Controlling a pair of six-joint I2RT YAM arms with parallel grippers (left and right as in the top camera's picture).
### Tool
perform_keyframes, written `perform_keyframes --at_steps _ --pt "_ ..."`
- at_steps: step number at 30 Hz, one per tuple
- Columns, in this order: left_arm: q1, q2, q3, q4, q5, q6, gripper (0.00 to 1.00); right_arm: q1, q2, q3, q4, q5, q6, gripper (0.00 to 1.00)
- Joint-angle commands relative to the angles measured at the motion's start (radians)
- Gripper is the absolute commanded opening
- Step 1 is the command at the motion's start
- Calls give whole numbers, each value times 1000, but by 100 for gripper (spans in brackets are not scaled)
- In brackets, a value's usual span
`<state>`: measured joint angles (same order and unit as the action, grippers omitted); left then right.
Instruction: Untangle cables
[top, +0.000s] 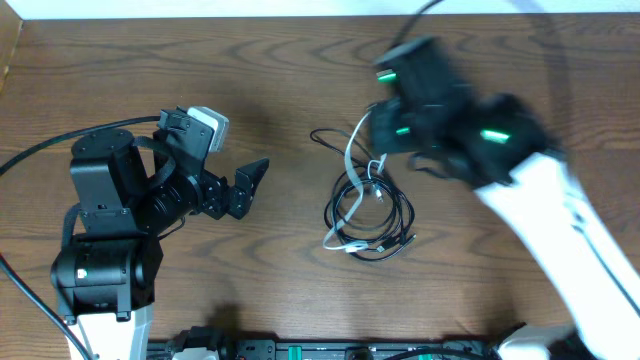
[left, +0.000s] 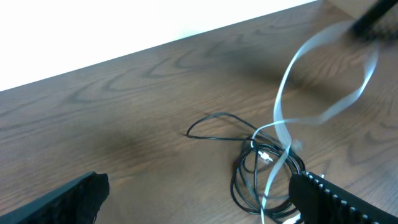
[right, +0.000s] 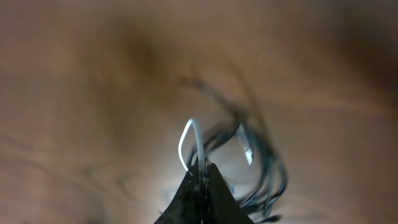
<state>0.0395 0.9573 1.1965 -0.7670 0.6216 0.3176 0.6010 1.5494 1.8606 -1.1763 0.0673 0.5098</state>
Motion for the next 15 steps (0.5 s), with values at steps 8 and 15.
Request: perform_keyframes --at_steps 8,15 --pt "5 3 -3 -3 -2 -2 98 -217 -262 56 10 99 -45 1" --pt "-25 89 -3 -13 105 -2 98 -257 -402 56 50 99 -71 1"
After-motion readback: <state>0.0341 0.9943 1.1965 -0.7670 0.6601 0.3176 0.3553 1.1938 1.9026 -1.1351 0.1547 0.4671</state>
